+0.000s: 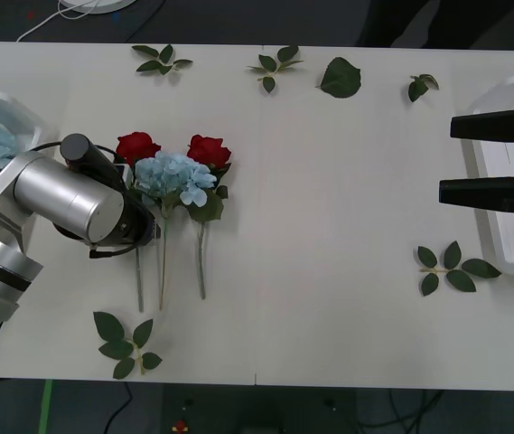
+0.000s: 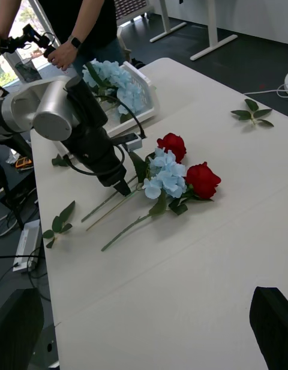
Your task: Place the red flowers into the right box and the blue flowers into the left box. If a person shows an open palm, hand one flower to the person first, then continue sorting.
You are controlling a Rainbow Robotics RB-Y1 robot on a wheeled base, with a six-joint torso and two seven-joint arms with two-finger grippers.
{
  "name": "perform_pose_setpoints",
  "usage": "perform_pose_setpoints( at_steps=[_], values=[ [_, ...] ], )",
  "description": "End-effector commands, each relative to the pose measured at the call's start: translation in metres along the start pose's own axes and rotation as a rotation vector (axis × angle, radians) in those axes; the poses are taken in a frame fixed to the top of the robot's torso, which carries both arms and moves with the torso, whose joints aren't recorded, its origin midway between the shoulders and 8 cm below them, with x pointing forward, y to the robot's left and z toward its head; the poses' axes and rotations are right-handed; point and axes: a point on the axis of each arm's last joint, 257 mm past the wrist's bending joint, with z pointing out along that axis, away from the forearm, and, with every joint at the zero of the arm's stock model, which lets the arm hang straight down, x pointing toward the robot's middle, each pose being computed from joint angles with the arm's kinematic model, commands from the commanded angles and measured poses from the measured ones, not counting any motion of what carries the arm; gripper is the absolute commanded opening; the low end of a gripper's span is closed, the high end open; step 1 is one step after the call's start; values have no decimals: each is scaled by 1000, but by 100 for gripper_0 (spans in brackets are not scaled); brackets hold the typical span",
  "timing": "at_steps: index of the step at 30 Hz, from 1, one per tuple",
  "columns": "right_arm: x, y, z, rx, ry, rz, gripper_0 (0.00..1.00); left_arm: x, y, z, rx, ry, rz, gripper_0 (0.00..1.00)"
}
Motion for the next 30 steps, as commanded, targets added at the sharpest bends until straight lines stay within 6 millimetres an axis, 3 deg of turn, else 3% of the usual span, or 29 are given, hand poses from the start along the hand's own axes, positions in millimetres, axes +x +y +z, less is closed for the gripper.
perform_pose_setpoints(
  at_steps=[1, 5, 11, 13, 15, 30],
  values=[
    [-4, 4, -4, 2, 20, -60, 100, 13, -5, 33, 14, -6, 115, 100],
    [-4, 4, -4, 2, 20, -60, 100, 14, 0, 49, 18, -18, 124, 100],
    [-4, 4, -4, 2, 20, -60, 100, 14, 2, 51, 13, -22, 132, 100],
    [-4, 4, -4, 2, 20, -60, 100, 15, 3, 51, 11, -23, 139, 60],
    [-4, 4, -4, 2, 20, -60, 100, 14, 4, 51, 8, -24, 143, 0],
    [-4, 4, -4, 2, 20, -60, 100, -6, 13, 47, -6, -82, 124, 0]
  ],
)
